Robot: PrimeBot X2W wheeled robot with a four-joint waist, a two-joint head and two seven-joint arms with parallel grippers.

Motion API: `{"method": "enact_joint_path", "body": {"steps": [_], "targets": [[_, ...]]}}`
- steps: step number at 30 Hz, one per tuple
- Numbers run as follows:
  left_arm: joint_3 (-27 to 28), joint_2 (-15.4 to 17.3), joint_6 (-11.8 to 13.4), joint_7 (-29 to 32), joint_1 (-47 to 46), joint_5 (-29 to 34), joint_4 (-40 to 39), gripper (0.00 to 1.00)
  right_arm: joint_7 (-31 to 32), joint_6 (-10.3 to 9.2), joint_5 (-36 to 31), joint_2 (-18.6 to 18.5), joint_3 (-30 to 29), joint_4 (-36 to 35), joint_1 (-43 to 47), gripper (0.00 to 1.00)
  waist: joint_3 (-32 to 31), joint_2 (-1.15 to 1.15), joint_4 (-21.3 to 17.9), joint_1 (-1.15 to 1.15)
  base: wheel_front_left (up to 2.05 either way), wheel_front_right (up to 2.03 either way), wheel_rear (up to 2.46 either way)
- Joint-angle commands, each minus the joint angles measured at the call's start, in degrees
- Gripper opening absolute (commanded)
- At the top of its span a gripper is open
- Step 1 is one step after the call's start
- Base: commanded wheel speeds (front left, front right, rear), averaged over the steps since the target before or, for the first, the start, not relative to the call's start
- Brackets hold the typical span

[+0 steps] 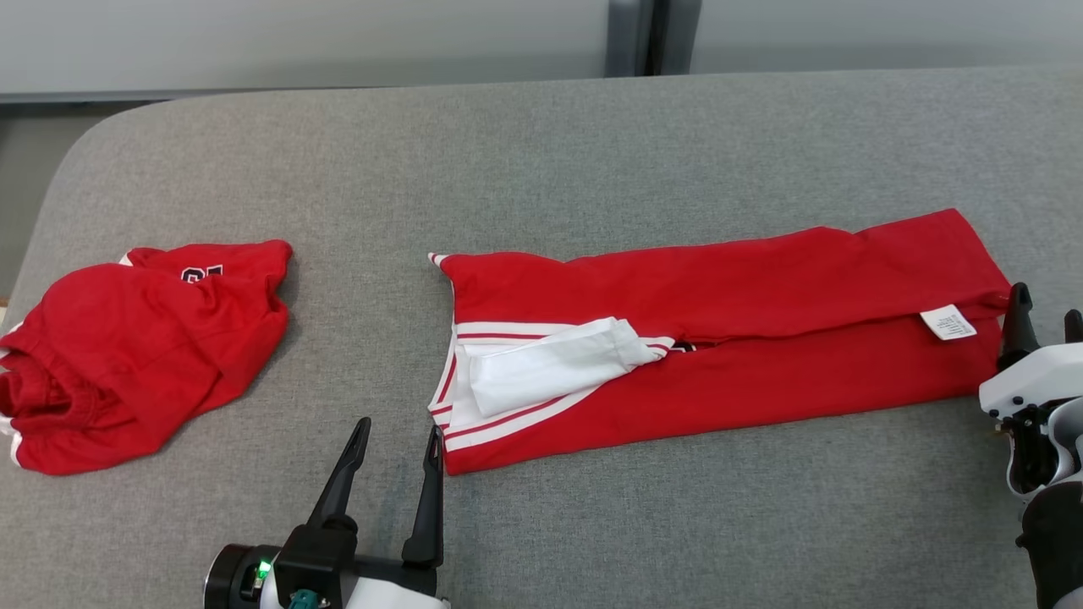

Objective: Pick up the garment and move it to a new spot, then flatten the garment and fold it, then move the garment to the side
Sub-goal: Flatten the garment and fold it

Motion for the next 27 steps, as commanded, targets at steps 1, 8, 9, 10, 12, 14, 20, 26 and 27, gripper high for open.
{"method": "enact_joint_path", "body": {"steps": [1,8,9,10,12,14,20,26,27], "targets": [[-0.1,0.2,-0.3,-0.2,-1.2,0.6,0.2,1.00,-0.2,-0.02,-0.4,-0.5,-0.6,0.7,-1.1,1.00,0.9,0.00,0.5,0.00,0.00,0.00,0.00],[-1.0,0.2,-0.9,-0.2,-2.5,1.0,0.5,1.00,-0.2,-0.02,-1.6,-1.5,-2.7,5.1,-4.0,1.00,3.0,0.00,1.6,0.00,0.00,0.00,0.00],[-1.1,0.2,-1.0,-0.2,-2.6,1.0,0.6,1.00,-0.2,-0.02,-1.8,-1.6,-2.9,5.6,-4.2,1.00,3.1,0.00,1.7,0.00,0.00,0.00,0.00],[-1.2,0.2,-1.0,-0.2,-2.7,0.9,0.7,1.00,-0.2,-0.02,-2.0,-1.5,-3.0,6.4,-4.4,1.00,3.2,0.00,1.8,0.00,0.00,0.00,0.00],[-1.2,0.2,-1.2,-0.2,-3.0,0.9,0.7,1.00,-0.2,-0.02,-2.6,-1.6,-3.3,7.7,-4.6,1.00,3.4,0.00,1.9,0.00,0.00,0.00,0.00],[-1.2,0.2,-1.3,-0.2,-3.2,0.7,0.8,1.00,0.5,-0.02,-3.2,-1.8,-3.3,8.8,-4.5,1.00,3.4,0.00,2.1,0.00,0.00,0.00,0.00],[-1.5,0.2,-1.0,-0.2,-3.0,0.0,0.7,1.00,2.3,-0.02,-4.2,-1.3,-4.0,10.1,-3.8,0.91,2.6,0.00,1.9,0.00,0.00,0.00,0.00],[-1.9,0.2,-0.9,-0.2,-3.3,-0.2,0.6,1.00,3.4,-0.02,-4.7,-0.8,-3.8,10.4,-4.4,0.00,2.3,0.00,1.7,0.00,0.00,0.00,0.00],[-1.9,0.2,-1.0,-0.2,-3.3,-0.2,0.6,1.00,3.6,-0.02,-4.8,-0.6,-3.5,10.4,-4.5,0.00,2.2,0.00,1.8,0.00,0.00,0.00,0.00]]}}
